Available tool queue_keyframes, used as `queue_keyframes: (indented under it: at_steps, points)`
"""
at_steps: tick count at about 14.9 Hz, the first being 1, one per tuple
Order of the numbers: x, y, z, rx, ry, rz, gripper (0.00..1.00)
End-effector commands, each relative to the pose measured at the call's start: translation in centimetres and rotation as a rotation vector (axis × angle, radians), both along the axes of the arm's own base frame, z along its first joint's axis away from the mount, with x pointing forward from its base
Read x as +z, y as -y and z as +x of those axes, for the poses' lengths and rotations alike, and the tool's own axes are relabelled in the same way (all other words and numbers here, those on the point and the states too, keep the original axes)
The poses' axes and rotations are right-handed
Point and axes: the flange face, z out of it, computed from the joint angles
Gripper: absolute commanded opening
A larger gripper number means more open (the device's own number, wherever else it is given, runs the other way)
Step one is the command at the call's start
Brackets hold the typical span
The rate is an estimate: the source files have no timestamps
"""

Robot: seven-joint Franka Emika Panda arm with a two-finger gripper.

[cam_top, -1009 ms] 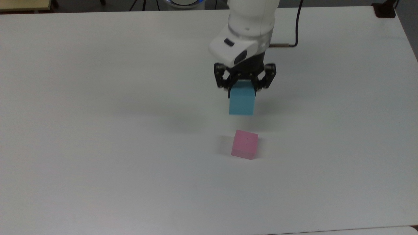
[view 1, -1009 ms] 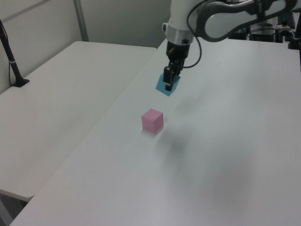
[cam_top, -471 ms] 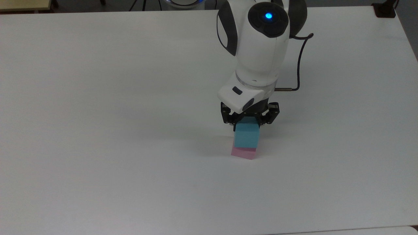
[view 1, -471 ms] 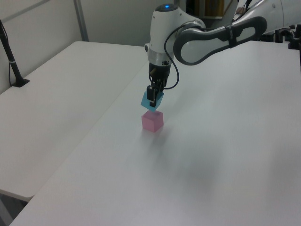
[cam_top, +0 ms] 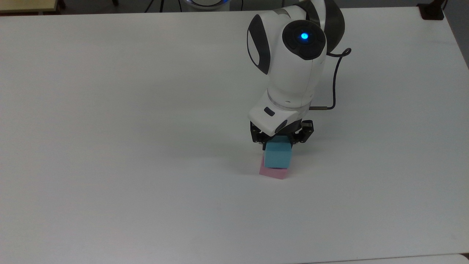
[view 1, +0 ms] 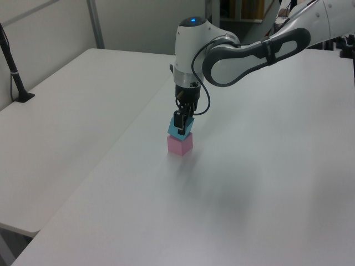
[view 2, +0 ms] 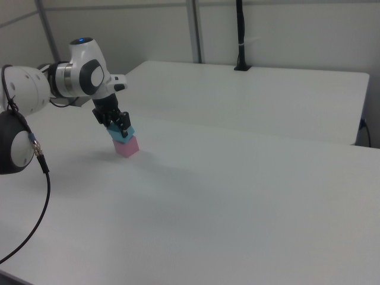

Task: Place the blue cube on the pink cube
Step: 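Lower the light blue cube onto the top of the pink cube, then open the gripper and raise it off the stacked cubes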

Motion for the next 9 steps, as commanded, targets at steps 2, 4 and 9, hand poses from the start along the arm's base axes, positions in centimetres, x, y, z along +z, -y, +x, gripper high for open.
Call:
queue_keyframes:
  at_steps: [2,4,9]
  points:
    - [-0.9,-1.1,-0.1,-0.016,-0.007,-0.015,1.0]
    - [-0.1,-1.3,-0.2,-0.054,0.002,-0.006,1.0]
    - [12.9,4.7,-7.3,-0.129,-0.014,-0.038,1.0]
